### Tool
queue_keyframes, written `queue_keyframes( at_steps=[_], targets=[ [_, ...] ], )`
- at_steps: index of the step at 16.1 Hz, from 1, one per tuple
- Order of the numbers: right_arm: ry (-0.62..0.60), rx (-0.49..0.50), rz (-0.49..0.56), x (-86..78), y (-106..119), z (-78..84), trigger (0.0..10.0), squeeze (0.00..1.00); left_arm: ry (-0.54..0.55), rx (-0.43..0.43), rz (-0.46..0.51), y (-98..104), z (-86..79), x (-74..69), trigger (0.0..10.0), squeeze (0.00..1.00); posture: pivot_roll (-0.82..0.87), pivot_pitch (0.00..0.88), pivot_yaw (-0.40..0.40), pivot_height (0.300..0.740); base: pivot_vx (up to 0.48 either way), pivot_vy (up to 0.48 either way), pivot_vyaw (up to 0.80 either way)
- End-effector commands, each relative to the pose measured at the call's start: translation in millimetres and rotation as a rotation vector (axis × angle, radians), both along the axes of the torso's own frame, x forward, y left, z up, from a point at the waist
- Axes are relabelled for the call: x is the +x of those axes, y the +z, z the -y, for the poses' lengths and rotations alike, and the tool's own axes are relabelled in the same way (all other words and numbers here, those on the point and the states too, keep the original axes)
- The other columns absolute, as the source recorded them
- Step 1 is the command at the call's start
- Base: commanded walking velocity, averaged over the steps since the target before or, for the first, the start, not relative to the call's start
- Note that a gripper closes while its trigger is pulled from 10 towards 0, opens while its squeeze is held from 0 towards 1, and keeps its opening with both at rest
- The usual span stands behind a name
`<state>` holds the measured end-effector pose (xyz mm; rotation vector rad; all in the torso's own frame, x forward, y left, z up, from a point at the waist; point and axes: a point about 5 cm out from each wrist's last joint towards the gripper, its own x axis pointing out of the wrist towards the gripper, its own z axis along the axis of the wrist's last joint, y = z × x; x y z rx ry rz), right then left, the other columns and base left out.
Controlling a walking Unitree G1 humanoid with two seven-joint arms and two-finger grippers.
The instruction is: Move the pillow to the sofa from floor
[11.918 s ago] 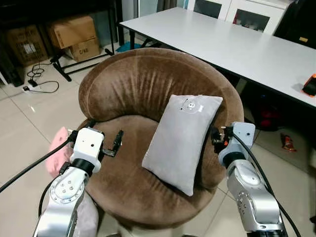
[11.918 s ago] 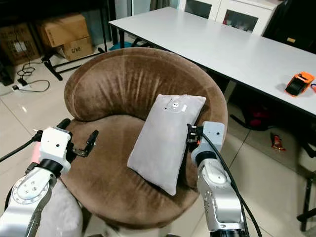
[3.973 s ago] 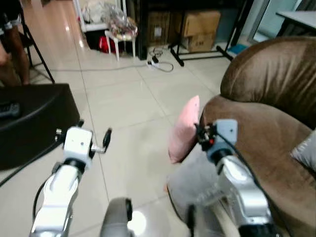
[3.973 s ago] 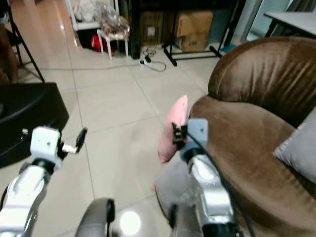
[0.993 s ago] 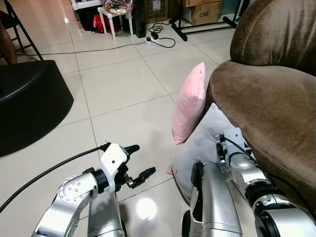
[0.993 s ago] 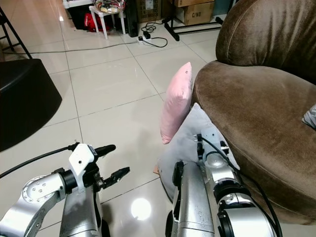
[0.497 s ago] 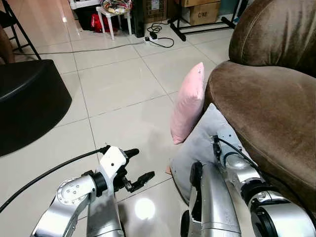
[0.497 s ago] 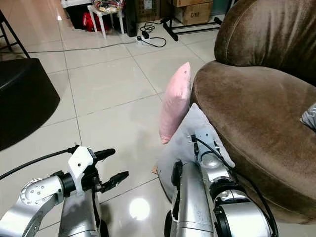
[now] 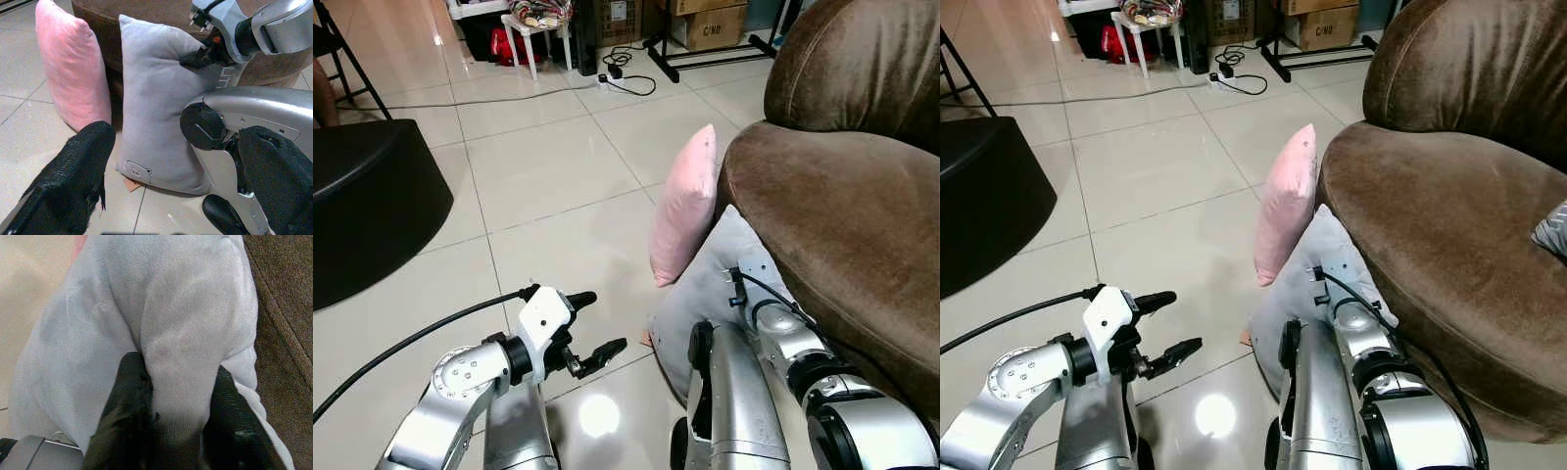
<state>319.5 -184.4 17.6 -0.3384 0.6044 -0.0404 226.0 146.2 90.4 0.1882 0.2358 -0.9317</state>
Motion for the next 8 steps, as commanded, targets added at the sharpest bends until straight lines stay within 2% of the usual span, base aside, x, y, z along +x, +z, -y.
queue_keyframes(
  at_steps=[1,8],
  targets=[
    [0.021,0.01,-0.024,-3.2,-4.9,-5.1,0.0,0.0,-0.005,0.014,0.002,-0.4,0.2,1.0,10.0,0.25,0.01,0.015,-0.008,0.411,0.0,0.0,0.0],
    [0.041,0.017,-0.023,-2.3,-4.3,-8.4,0.0,0.0,-0.002,0.011,0.0,-1.2,1.8,3.2,10.0,0.25,0.01,0.004,-0.012,0.411,0.0,0.0,0.0]
  ],
)
